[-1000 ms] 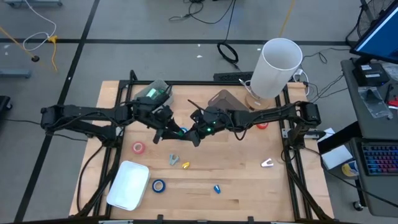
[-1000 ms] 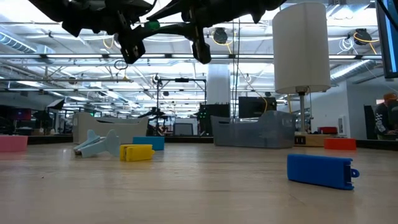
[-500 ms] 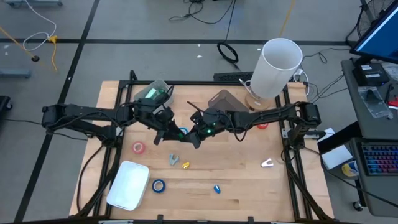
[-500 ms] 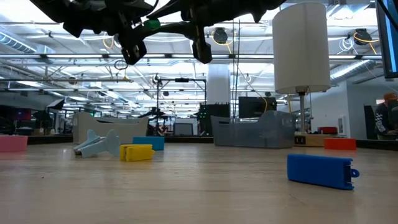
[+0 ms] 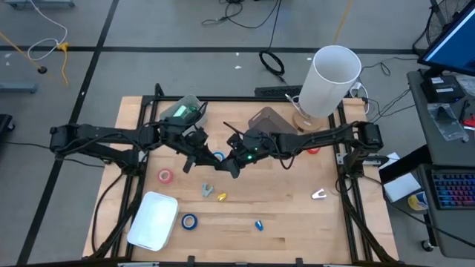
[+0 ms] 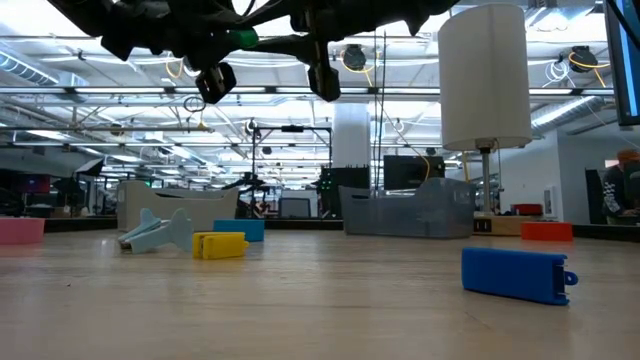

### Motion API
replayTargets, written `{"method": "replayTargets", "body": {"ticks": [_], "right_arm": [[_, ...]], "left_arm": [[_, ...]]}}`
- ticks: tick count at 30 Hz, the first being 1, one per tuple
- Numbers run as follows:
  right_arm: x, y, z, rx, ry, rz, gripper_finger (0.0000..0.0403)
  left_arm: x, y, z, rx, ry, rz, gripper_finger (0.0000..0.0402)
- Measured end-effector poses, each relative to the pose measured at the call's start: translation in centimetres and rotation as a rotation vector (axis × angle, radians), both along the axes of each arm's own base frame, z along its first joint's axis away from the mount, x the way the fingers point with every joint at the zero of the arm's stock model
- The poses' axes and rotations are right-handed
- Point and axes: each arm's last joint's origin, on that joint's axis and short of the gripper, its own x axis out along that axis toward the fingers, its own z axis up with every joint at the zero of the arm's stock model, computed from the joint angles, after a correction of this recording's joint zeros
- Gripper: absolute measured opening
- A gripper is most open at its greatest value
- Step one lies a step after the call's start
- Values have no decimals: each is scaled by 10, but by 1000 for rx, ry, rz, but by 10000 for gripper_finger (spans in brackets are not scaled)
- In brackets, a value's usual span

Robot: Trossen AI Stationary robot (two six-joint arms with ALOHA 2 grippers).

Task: Pick and place Stapler, Stapler remover, tape
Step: Put the green stapler into the gray bin

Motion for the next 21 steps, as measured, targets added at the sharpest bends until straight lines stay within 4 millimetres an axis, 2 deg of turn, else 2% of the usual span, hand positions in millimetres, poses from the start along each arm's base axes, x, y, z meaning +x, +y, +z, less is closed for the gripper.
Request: {"method": "replayTargets", "body": {"ticks": [5,13,18,21], "right_arm": [[-1,0,-1,21,12,46,122],[-6,2,-12,46,150,85,159],[-10,2,-19,50,233,86,164],[-11,3,-20,52,247,87,161]], "left_arm": [[-1,6,0,-1,-2,16,49],[-3,21,-1,8,-1,64,49],[-10,43,-5,43,27,150,50],[-21,63,-10,106,102,308,50]]}}
